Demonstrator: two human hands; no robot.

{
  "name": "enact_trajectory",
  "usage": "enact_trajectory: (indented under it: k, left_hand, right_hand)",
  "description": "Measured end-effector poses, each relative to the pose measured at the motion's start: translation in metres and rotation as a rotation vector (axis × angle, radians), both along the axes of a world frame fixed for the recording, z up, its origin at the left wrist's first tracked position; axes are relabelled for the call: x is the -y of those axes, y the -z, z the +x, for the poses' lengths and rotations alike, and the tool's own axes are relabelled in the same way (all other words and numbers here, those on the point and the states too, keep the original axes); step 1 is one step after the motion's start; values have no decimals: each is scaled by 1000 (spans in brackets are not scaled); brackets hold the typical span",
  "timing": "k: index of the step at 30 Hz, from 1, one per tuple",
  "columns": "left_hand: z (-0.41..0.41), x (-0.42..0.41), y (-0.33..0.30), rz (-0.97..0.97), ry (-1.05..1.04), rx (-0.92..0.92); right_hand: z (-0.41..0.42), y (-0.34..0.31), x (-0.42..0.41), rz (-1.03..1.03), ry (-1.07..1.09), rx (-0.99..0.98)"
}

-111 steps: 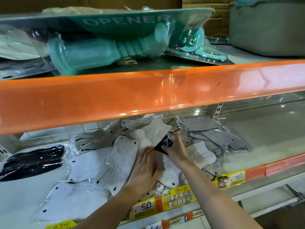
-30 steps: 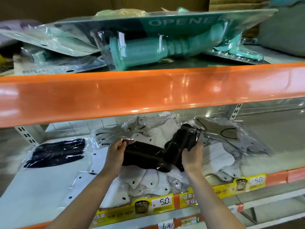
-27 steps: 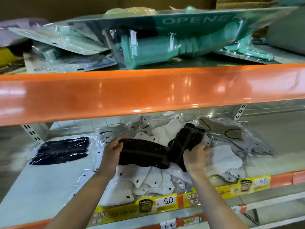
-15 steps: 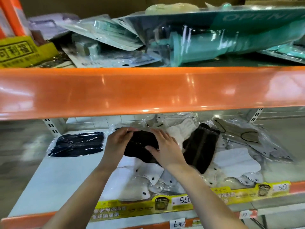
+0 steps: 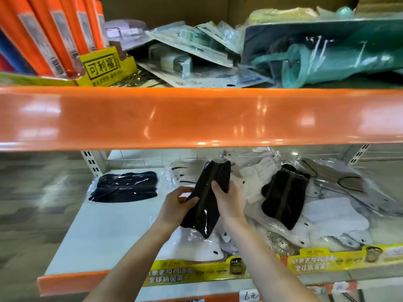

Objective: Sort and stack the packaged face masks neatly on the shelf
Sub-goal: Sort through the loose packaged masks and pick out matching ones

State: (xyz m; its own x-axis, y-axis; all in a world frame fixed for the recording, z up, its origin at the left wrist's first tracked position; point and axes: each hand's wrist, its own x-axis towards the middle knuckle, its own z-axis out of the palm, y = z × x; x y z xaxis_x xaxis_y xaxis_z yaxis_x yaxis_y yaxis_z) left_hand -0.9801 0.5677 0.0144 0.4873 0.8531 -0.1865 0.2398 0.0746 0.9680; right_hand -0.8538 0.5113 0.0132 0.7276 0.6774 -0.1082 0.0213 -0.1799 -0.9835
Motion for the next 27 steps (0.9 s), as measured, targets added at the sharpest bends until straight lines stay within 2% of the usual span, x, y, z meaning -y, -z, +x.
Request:
enact_trajectory:
  k: [2,3,5,7,9,11,13,15,18,22,25,27]
  left_hand:
    - [-9,-6,-1,24,20,-37]
    - [-15,-11,-2,36,24,-54]
    - [-26,-23,-4,25,21,-56]
    - [-38,-37,-5,4,44,-53]
    - [-51,-49,-7,14,157,-116]
    - [-63,-57,-10,64,294,-238]
    - [-73,-63,-10,178,342,-374]
    - [-82,-68,-8,399,294,-491]
    - [-99,-62,-12,755,208,-526]
    - [-117,-43,-24,902,300,-632]
    - [-130,-49,-15,1151,198,-722]
    - [-142,-64,1,1165,100,-731]
  right_hand:
    - [-3,3,4,-31,-8,182]
    - [-3,4,8,-67,10,372]
    - [-2,13,12,-115,20,898]
    - [-5,25,14,-94,-87,1317]
    - [-12,30,14,-61,-207,1474]
    - [-18,30,11,-63,-303,1541]
    - [-25,28,4,-45,-347,1589]
    - [-35,23,-4,-14,-357,1547]
    - [-56,18,-20,-76,-352,1431]
    - [-88,14,-45,-185,-394,1342]
    - [-113,15,-62,-161,-397,1352]
    - [-127,18,-73,-110,-391,1348]
